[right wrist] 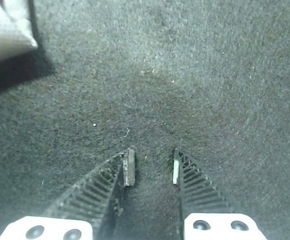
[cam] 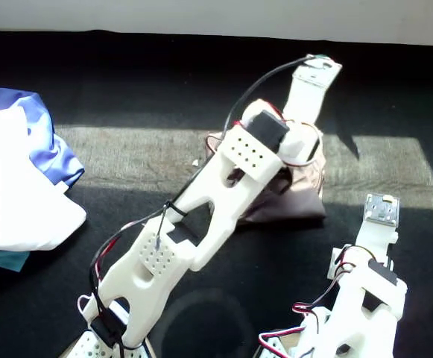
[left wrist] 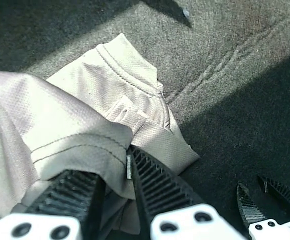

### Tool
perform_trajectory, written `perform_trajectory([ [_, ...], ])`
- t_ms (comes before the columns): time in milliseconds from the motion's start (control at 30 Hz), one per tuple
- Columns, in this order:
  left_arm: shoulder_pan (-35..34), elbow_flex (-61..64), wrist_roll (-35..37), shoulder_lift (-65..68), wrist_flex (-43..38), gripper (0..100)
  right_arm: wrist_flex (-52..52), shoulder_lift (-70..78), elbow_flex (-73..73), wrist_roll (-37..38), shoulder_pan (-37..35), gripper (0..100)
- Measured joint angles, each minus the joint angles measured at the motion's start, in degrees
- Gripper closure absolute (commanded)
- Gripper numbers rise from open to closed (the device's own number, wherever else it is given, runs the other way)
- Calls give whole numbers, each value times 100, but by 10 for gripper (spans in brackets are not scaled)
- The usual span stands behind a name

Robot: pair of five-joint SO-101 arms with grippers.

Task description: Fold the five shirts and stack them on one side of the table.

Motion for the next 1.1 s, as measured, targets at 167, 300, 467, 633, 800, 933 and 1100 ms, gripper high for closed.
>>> perform_trajectory([
  [167, 167, 563, 0, 9, -536, 984, 0, 0, 0, 0, 0, 861],
  [300, 123, 703, 0, 9, -765, 854, 0, 0, 0, 0, 0, 861],
  [467, 158, 703, 0, 9, -774, 787, 0, 0, 0, 0, 0, 861],
  [633, -229, 484, 0, 9, -607, 857, 0, 0, 0, 0, 0, 861],
  [800, -1055, -79, 0, 9, 510, 986, 0, 0, 0, 0, 0, 861],
  [933, -1319, -9, 0, 352, 888, 991, 0, 0, 0, 0, 0, 861],
  [1100, -1125, 0, 0, 923, 941, 991, 0, 0, 0, 0, 0, 861],
])
